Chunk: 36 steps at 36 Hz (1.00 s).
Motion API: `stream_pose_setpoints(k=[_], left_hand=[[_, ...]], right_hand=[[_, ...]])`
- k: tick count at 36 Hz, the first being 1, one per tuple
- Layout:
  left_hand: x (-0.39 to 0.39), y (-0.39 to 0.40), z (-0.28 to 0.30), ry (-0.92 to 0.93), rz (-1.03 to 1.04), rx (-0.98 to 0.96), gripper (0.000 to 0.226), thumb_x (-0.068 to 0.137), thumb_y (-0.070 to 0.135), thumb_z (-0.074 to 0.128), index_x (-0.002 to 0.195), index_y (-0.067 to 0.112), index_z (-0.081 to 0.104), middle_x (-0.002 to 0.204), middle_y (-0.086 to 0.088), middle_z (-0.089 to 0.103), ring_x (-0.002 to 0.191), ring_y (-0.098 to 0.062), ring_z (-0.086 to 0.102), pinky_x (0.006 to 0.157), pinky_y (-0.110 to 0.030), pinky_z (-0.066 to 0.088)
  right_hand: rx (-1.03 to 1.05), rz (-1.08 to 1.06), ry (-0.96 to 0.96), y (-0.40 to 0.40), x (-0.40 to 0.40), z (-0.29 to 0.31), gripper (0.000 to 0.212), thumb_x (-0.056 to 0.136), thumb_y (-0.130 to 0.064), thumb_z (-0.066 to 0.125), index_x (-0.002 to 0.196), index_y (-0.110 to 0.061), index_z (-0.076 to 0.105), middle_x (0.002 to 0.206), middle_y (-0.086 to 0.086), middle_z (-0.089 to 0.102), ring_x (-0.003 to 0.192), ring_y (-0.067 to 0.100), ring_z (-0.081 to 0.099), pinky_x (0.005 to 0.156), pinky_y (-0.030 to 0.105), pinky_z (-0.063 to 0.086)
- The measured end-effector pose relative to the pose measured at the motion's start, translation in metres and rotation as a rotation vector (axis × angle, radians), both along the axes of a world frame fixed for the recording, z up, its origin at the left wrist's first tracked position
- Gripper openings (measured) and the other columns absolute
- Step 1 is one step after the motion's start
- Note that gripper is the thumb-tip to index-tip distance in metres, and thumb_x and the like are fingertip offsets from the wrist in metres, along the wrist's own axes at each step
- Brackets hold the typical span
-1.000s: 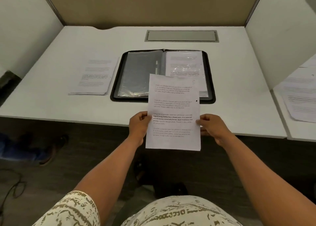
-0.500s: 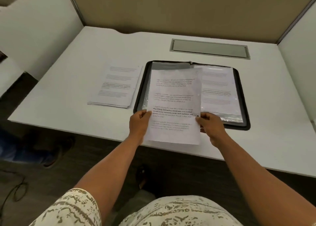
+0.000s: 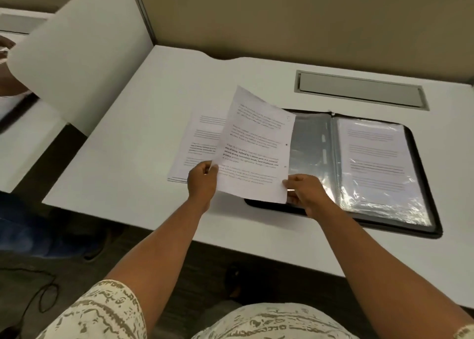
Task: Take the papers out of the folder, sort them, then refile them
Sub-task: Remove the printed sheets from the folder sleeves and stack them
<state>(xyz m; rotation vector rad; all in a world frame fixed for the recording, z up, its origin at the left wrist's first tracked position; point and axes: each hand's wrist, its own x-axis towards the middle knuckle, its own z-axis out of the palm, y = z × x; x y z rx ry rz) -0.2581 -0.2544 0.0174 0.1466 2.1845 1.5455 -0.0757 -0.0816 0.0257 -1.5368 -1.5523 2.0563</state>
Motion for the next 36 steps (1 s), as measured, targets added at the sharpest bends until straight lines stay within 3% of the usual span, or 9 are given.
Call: stream_pose_setpoints(k=[5, 9, 11, 16, 21, 25, 31, 36], left_hand=[[-0.036, -0.011, -0.005, 0.015, 0.052, 0.005, 0.009, 0.098, 0.021, 0.06, 0.103, 0.018, 0.067, 0.108, 0.001, 0.069, 0.098, -0.016, 0.064, 0.072, -0.016, 0.047], [-0.059, -0.016, -0.012, 0.026, 0.106, -0.011, 0.009, 0.099, 0.022, 0.059, 0.103, 0.018, 0.066, 0.105, 0.002, 0.067, 0.096, -0.015, 0.061, 0.068, -0.013, 0.043], [-0.069, -0.018, -0.016, 0.018, 0.129, -0.029, 0.018, 0.099, 0.022, 0.06, 0.112, 0.014, 0.068, 0.105, 0.001, 0.066, 0.095, -0.014, 0.06, 0.07, -0.015, 0.043], [-0.089, -0.022, -0.028, 0.056, 0.121, -0.152, 0.028, 0.097, 0.02, 0.06, 0.123, 0.011, 0.067, 0.117, -0.004, 0.068, 0.106, -0.02, 0.062, 0.089, -0.026, 0.048], [-0.104, -0.023, -0.038, 0.136, 0.112, -0.299, 0.029, 0.095, 0.018, 0.057, 0.12, 0.012, 0.069, 0.115, -0.007, 0.071, 0.108, -0.027, 0.064, 0.093, -0.033, 0.05], [-0.113, -0.026, -0.048, 0.202, 0.104, -0.387, 0.028, 0.095, 0.021, 0.057, 0.119, 0.013, 0.07, 0.116, -0.008, 0.071, 0.109, -0.03, 0.06, 0.096, -0.042, 0.052], [-0.115, -0.031, -0.052, 0.29, 0.055, -0.539, 0.03, 0.096, 0.022, 0.06, 0.124, 0.014, 0.068, 0.121, -0.012, 0.064, 0.114, -0.034, 0.049, 0.094, -0.046, 0.048], [-0.116, -0.035, -0.056, 0.27, 0.025, -0.564, 0.036, 0.094, 0.022, 0.062, 0.129, 0.01, 0.065, 0.125, -0.016, 0.06, 0.115, -0.037, 0.049, 0.094, -0.049, 0.05]], right_hand=[[0.059, 0.018, -0.03, -0.012, -0.04, -0.008, 0.005, 0.095, 0.0, 0.064, 0.098, -0.002, 0.067, 0.099, 0.011, 0.075, 0.081, 0.026, 0.075, 0.056, 0.03, 0.059], [0.127, 0.032, -0.069, -0.014, -0.075, -0.023, 0.005, 0.093, -0.003, 0.066, 0.091, -0.007, 0.069, 0.102, 0.012, 0.076, 0.091, 0.03, 0.074, 0.081, 0.044, 0.062], [0.154, 0.041, -0.11, -0.015, -0.089, -0.03, 0.007, 0.092, -0.006, 0.068, 0.087, -0.01, 0.07, 0.099, 0.011, 0.076, 0.089, 0.031, 0.074, 0.083, 0.05, 0.061], [0.322, 0.118, -0.246, -0.021, -0.114, -0.035, 0.016, 0.09, -0.01, 0.065, 0.076, -0.018, 0.069, 0.091, 0.007, 0.075, 0.082, 0.03, 0.073, 0.078, 0.048, 0.062], [0.486, 0.283, -0.362, -0.02, -0.13, -0.04, 0.017, 0.084, -0.006, 0.06, 0.075, -0.005, 0.074, 0.076, 0.011, 0.073, 0.073, 0.032, 0.072, 0.072, 0.049, 0.062], [0.585, 0.404, -0.42, -0.019, -0.141, -0.039, 0.018, 0.084, -0.005, 0.055, 0.076, 0.0, 0.07, 0.076, 0.013, 0.071, 0.069, 0.029, 0.069, 0.067, 0.039, 0.061], [0.617, 0.512, -0.458, -0.022, -0.151, -0.043, 0.016, 0.084, -0.003, 0.052, 0.077, 0.005, 0.064, 0.081, 0.015, 0.065, 0.067, 0.025, 0.057, 0.054, 0.026, 0.043], [0.662, 0.585, -0.454, -0.023, -0.155, -0.039, 0.031, 0.092, -0.007, 0.048, 0.062, -0.013, 0.042, 0.068, 0.001, 0.049, 0.062, 0.016, 0.047, 0.049, 0.024, 0.027]])
